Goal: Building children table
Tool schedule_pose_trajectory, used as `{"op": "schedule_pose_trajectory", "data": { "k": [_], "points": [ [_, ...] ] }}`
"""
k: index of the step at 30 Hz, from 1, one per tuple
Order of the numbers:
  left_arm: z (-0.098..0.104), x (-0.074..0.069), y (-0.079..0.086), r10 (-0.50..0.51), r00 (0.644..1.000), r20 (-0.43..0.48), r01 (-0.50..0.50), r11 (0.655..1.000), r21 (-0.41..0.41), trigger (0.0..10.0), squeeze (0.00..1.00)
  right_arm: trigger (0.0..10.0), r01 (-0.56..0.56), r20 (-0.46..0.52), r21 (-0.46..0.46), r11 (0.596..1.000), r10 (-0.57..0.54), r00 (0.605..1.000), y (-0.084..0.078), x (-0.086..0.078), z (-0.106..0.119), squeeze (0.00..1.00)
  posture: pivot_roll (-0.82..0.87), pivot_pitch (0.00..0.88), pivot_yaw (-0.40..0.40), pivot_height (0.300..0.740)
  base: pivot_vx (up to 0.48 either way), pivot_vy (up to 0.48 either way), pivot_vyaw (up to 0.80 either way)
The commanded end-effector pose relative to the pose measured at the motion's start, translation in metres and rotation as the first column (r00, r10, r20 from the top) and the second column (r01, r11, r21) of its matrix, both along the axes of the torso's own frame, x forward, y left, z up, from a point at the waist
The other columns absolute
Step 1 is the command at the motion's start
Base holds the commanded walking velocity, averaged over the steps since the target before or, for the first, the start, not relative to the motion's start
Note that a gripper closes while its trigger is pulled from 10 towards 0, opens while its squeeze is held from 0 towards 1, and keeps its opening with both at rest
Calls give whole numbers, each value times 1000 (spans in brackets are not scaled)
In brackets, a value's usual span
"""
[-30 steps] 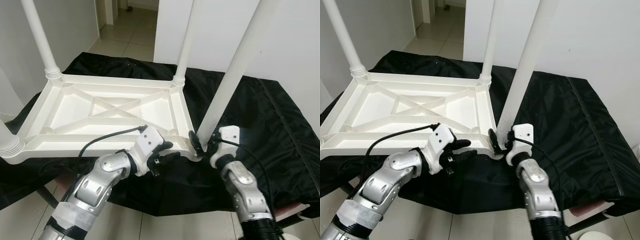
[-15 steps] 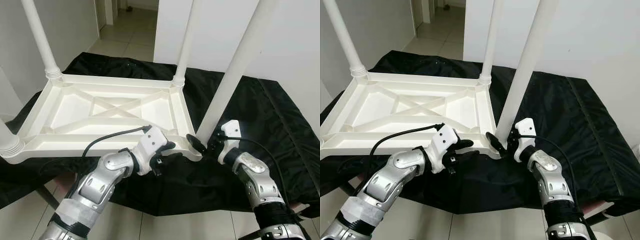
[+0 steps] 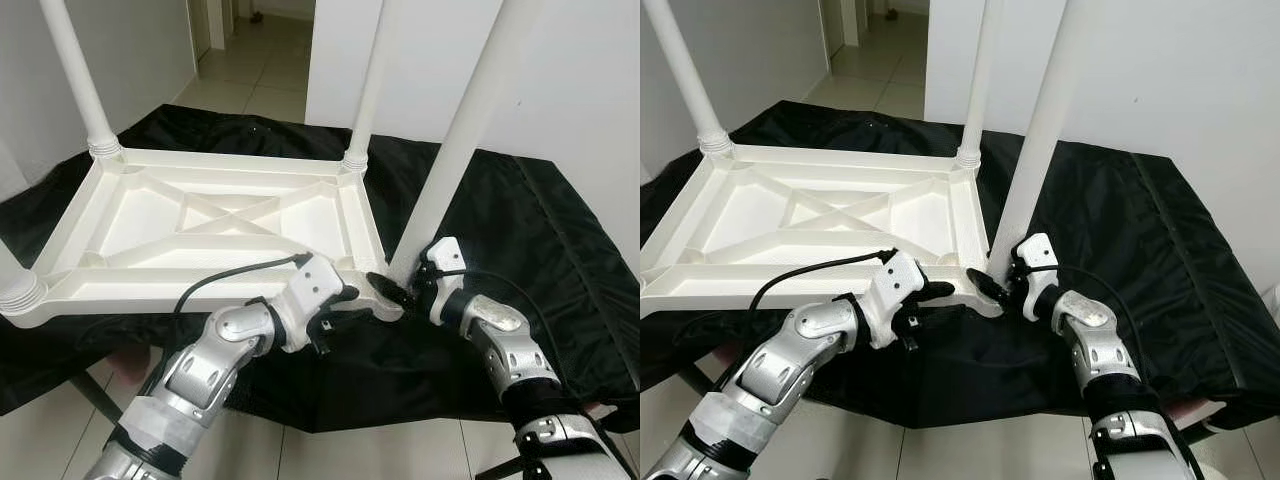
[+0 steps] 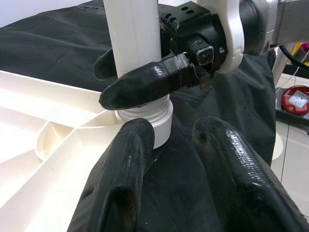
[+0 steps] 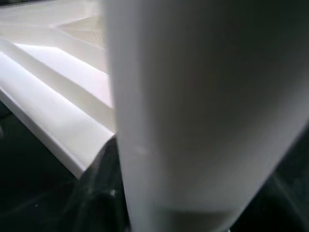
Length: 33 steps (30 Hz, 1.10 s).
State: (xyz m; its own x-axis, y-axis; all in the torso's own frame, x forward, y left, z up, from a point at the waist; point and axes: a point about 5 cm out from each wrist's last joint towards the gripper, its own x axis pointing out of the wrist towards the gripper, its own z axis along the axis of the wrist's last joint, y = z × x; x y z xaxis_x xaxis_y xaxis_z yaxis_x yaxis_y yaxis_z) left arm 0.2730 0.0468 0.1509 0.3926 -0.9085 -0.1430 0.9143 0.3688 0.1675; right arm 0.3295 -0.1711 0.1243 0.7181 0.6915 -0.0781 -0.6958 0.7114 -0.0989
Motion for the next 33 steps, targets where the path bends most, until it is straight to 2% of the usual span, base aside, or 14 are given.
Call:
{"op": "schedule_pose_trajectory", "data": {
  "k": [1, 7, 8, 12, 14, 18, 20, 26, 28, 29, 30, 31, 32, 33],
  "points": [
    [5, -2, -5, -40, 999, 22, 40, 999, 6, 10000, 0, 0, -24, -25, -27, 999, 24, 999, -1, -3, -7, 0, 64, 0, -70, 740, 0, 0, 0],
    [5, -1, -3, -38, 999, 24, 38, 999, 6, 10000, 0, 392, -29, -58, 3, 1000, 29, 998, -1, -8, -16, 0, 60, 0, -68, 740, 0, 0, 0],
    [6, -1, -3, -37, 999, 25, 37, 999, 6, 10000, 0, 10000, -21, -60, 15, 1000, 22, 998, 0, -9, -17, 0, 58, 0, -71, 740, 0, 0, 0],
    [6, -2, -4, -39, 999, 25, 39, 999, 4, 10000, 0, 10000, 13, -40, 46, 999, -11, 999, 6, -10, -14, 0, 55, 0, -71, 740, 0, 0, 0],
    [6, -2, -5, -40, 999, 26, 40, 999, 3, 10000, 0, 10000, 82, -5, 65, 995, -82, 997, 8, -9, -8, 0, 52, 0, -75, 740, 0, 0, 0],
    [7, -1, -5, -37, 999, 25, 37, 999, -2, 10000, 0, 10000, 201, 23, 92, 975, -204, 979, 11, -7, 0, 0, 45, 0, -78, 740, 0, 0, 0],
    [6, -1, -5, -33, 999, 21, 33, 999, -9, 10000, 0, 10000, 292, 65, 101, 951, -299, 952, 13, -8, 5, 0, 43, 0, -79, 740, 0, 0, 0],
    [8, -1, -5, -27, 1000, 6, 27, 999, -31, 10000, 0, 10000, 384, 41, 111, 917, -390, 920, 20, -10, 4, 0, 37, 0, -77, 740, 0, 0, 0],
    [8, -3, -5, -28, 1000, 2, 28, 999, -37, 10000, 0, 10000, 479, -17, 122, 870, -480, 877, 31, -16, -3, 0, 34, 0, -77, 740, 0, 0, 0],
    [8, -3, -5, -28, 1000, 2, 28, 999, -37, 10000, 0, 10000, 479, -17, 122, 870, -480, 877, 31, -16, -3, 0, 34, 0, -77, 740, 0, 0, 0],
    [8, -3, -5, -31, 1000, 2, 31, 999, -35, 10000, 0, 10000, 536, -42, 129, 834, -536, 843, 36, -18, -6, 0, 30, 0, -77, 740, 0, 0, 0],
    [8, -3, -5, -31, 1000, 2, 31, 999, -35, 10000, 0, 10000, 536, -42, 129, 834, -536, 843, 36, -18, -6, 0, 30, 0, -77, 740, 0, 0, 0],
    [7, -4, -5, -34, 999, 1, 34, 999, -33, 10000, 0, 10000, 598, -61, 147, 788, -597, 800, 42, -21, -7, 0, 27, 0, -78, 740, 0, 0, 0],
    [7, -4, -4, -36, 999, 0, 36, 999, -29, 10000, 0, 10000, 676, -66, 165, 718, -676, 734, 47, -25, -8, 0, 30, 0, -78, 740, 0, 0, 0]
  ]
}}
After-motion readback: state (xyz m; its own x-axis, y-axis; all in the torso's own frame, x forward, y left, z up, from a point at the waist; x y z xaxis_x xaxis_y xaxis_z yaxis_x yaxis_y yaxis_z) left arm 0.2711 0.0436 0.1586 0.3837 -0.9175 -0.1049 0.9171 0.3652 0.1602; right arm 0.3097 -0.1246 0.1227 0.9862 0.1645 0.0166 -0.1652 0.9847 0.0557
